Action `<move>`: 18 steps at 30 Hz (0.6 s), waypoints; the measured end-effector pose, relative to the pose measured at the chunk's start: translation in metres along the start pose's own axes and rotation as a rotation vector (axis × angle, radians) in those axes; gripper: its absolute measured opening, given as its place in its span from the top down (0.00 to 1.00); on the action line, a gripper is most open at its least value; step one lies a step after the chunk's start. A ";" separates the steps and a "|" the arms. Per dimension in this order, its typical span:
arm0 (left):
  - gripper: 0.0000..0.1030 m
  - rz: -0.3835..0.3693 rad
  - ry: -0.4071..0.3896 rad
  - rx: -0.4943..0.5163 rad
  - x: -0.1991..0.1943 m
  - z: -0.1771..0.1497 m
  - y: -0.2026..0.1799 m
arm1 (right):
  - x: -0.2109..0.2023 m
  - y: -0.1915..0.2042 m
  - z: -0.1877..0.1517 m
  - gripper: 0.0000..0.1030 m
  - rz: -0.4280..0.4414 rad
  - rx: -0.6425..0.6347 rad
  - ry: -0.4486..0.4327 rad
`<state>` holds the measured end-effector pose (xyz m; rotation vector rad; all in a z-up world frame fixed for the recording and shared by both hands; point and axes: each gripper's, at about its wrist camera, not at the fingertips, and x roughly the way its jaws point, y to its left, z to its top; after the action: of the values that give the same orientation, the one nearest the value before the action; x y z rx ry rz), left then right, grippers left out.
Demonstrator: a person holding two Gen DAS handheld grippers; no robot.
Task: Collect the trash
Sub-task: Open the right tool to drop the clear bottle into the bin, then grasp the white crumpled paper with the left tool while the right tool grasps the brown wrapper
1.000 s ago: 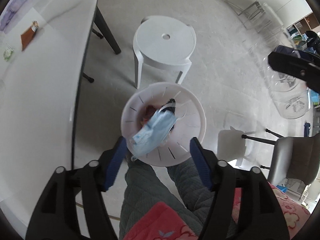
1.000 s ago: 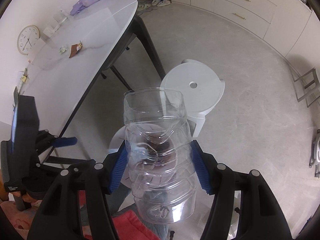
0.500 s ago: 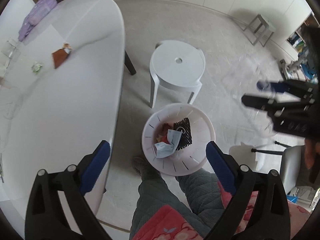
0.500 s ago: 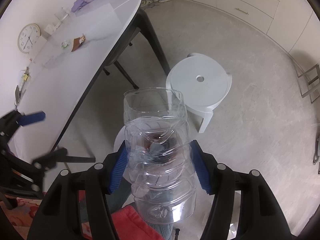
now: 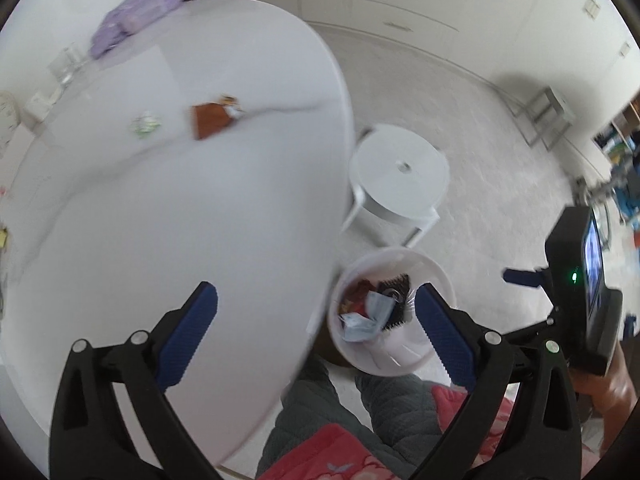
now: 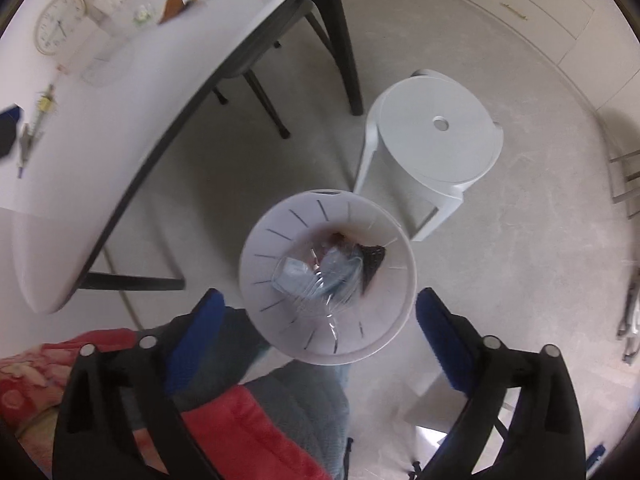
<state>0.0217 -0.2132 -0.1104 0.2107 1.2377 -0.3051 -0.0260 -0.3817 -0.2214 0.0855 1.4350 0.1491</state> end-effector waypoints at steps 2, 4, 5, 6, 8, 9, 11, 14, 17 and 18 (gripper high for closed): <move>0.08 0.016 -0.009 -0.026 -0.002 0.002 0.018 | -0.002 0.004 0.006 0.06 0.007 0.022 -0.006; 0.08 0.044 -0.021 -0.058 -0.004 0.004 0.041 | -0.008 0.007 0.013 0.06 0.013 0.044 -0.022; 0.08 0.053 -0.026 -0.071 -0.004 0.005 0.052 | -0.013 0.010 0.020 0.06 0.018 0.056 -0.036; 0.08 0.062 -0.032 -0.091 -0.004 0.006 0.065 | -0.018 0.013 0.027 0.06 0.021 0.065 -0.053; 0.08 0.070 -0.047 -0.139 -0.004 0.009 0.094 | -0.030 0.022 0.046 0.06 0.035 0.078 -0.099; 0.08 0.075 -0.054 -0.159 -0.003 0.010 0.107 | -0.036 0.027 0.057 0.06 0.050 0.083 -0.121; 0.08 0.084 -0.066 -0.191 -0.002 0.012 0.131 | -0.044 0.041 0.083 0.06 0.083 0.090 -0.168; 0.08 0.090 -0.076 -0.212 0.003 0.017 0.164 | -0.047 0.069 0.128 0.06 0.109 0.089 -0.219; 0.08 0.091 -0.089 -0.209 0.010 0.022 0.192 | -0.039 0.103 0.173 0.06 0.123 0.060 -0.253; 0.08 0.093 -0.092 -0.201 0.013 0.025 0.200 | -0.033 0.115 0.188 0.06 0.127 0.046 -0.260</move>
<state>0.1160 -0.0345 -0.1158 0.0801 1.1556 -0.1075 0.1504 -0.2672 -0.1465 0.2258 1.1736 0.2016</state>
